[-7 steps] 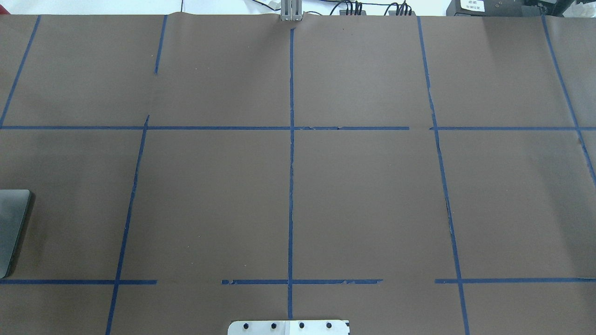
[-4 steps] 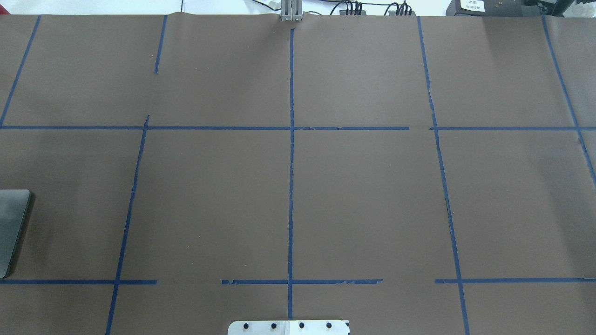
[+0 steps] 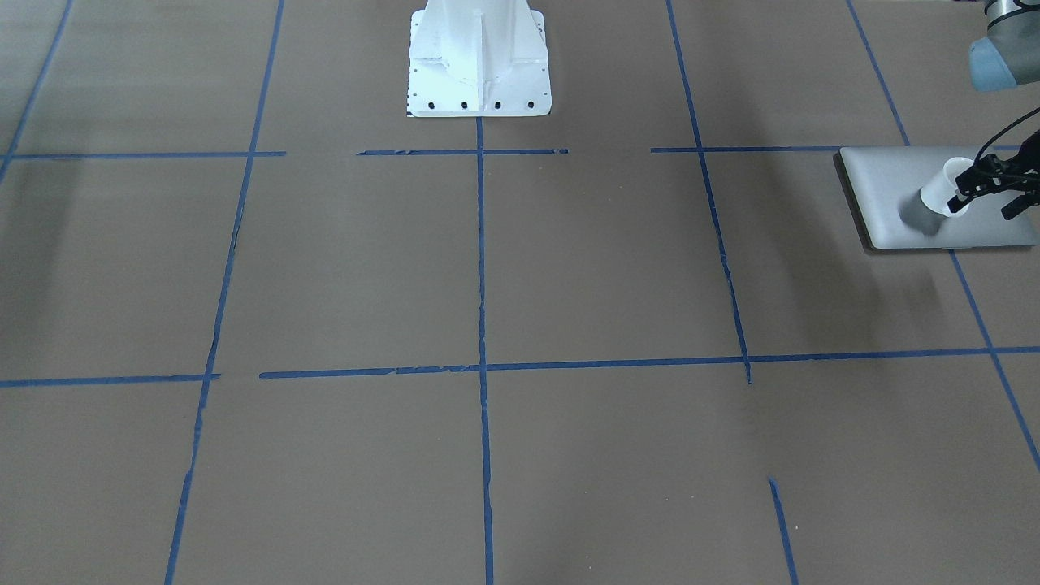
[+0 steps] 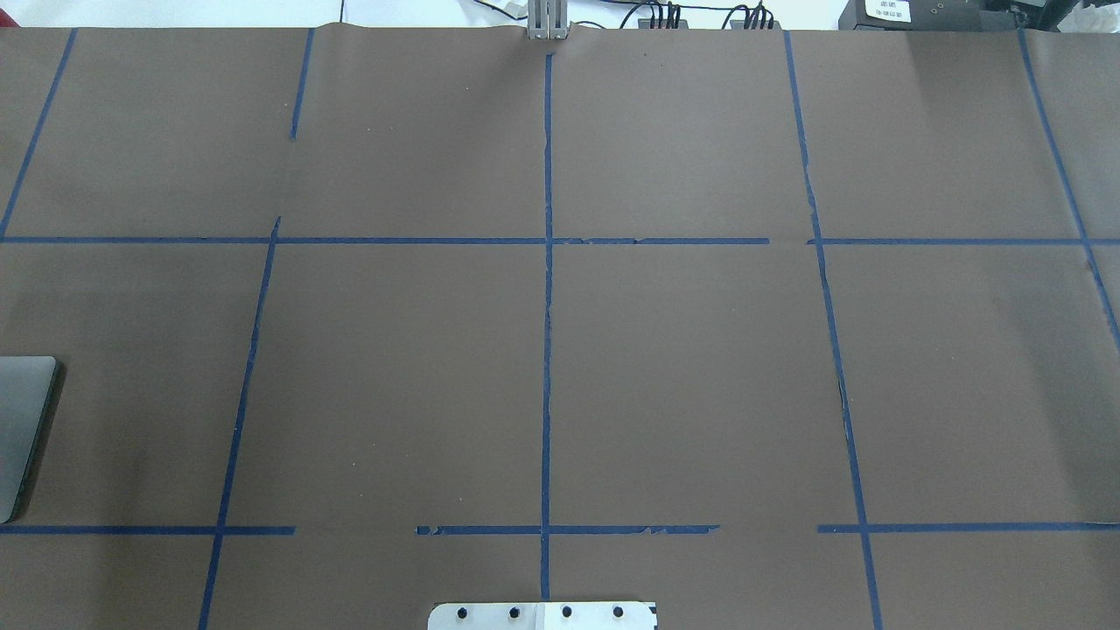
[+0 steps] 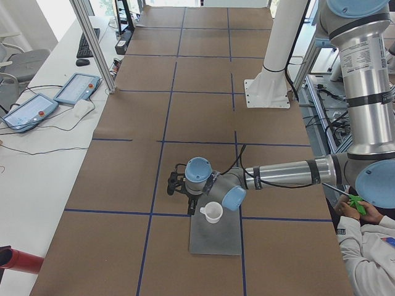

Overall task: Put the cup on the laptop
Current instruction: 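Open the left gripper and raise it off the cup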

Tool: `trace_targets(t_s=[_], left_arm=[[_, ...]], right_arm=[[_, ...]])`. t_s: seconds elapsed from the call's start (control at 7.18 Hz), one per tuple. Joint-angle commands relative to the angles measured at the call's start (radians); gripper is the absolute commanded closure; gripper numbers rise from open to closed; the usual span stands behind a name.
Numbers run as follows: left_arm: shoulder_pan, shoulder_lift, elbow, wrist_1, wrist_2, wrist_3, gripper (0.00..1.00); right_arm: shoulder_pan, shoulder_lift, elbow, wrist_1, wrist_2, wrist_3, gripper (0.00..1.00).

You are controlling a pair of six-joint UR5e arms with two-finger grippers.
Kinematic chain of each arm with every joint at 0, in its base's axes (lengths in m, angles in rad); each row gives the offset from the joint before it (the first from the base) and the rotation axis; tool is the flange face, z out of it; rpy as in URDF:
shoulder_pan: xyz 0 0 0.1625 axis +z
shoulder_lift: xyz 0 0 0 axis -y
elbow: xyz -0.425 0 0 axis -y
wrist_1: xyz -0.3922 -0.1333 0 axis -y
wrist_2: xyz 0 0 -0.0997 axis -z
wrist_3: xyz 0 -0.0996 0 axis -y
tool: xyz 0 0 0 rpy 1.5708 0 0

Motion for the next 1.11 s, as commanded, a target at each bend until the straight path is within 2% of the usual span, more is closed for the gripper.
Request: trace_targets(t_s=[0.0,0.14,0.28,0.42,0.97], left_arm=[[-0.193,-0.073,-0.011,0.257,0.001,0.28,0.0],[-0.279,-0.174,-0.017,0.498,0.003,0.408,0.0],[-0.359,-0.241,-0.054,0.672,0.006,0.488,0.0],[-0.362,-0.262,-0.121,0.769,0.009,0.497,0.0],[-0.356,-0.126,-0.172,0.769,0.007,0.494,0.0]], right_arm=[[0.0,0.0,0.0,0.0,0.0,0.0,0.0],[0.0,0.0,0.0,0.0,0.0,0.0,0.0],[0.0,0.0,0.0,0.0,0.0,0.0,0.0],[0.0,0.0,0.0,0.0,0.0,0.0,0.0],[0.0,0.0,0.0,0.0,0.0,0.0,0.0]])
